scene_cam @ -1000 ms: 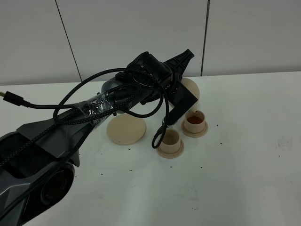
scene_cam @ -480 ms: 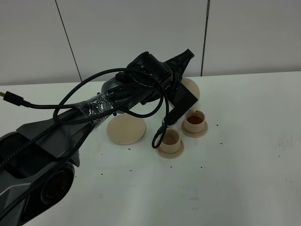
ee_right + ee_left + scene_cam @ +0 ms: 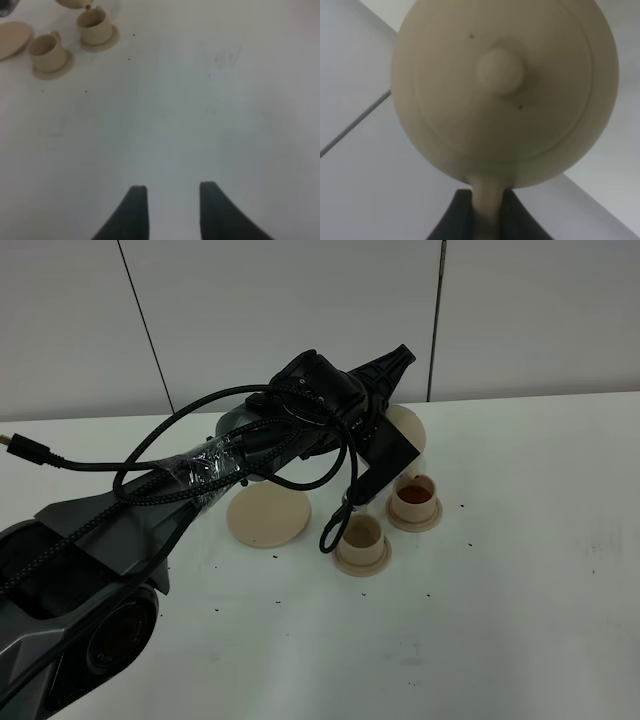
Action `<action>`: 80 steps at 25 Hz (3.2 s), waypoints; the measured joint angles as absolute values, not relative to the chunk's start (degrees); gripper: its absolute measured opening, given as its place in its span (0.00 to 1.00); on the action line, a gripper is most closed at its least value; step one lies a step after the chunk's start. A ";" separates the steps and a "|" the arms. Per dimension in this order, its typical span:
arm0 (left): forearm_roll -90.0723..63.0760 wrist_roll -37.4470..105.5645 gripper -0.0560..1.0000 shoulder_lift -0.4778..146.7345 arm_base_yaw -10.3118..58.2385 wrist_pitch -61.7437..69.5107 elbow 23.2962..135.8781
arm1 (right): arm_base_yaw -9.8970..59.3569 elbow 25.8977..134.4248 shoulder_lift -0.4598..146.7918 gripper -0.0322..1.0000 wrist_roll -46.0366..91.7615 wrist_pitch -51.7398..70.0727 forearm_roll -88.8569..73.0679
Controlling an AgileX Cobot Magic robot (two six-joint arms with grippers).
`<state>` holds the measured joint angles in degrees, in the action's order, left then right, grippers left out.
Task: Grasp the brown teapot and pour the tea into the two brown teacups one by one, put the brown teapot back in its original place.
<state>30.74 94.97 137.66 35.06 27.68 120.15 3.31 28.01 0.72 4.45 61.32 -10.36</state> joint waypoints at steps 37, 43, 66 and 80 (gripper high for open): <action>30.69 98.13 0.21 137.66 35.06 26.72 120.15 | 3.31 28.01 0.72 0.27 4.45 61.32 -10.36; 30.69 98.13 0.21 137.66 35.06 26.72 120.15 | 3.31 28.01 0.72 0.27 4.45 61.32 -10.36; 30.69 98.18 0.21 137.66 35.06 26.66 120.15 | 3.31 28.01 0.72 0.27 4.45 61.32 -10.36; 30.69 98.18 0.21 137.66 35.06 26.30 120.15 | 3.31 28.01 0.72 0.27 4.45 61.32 -10.36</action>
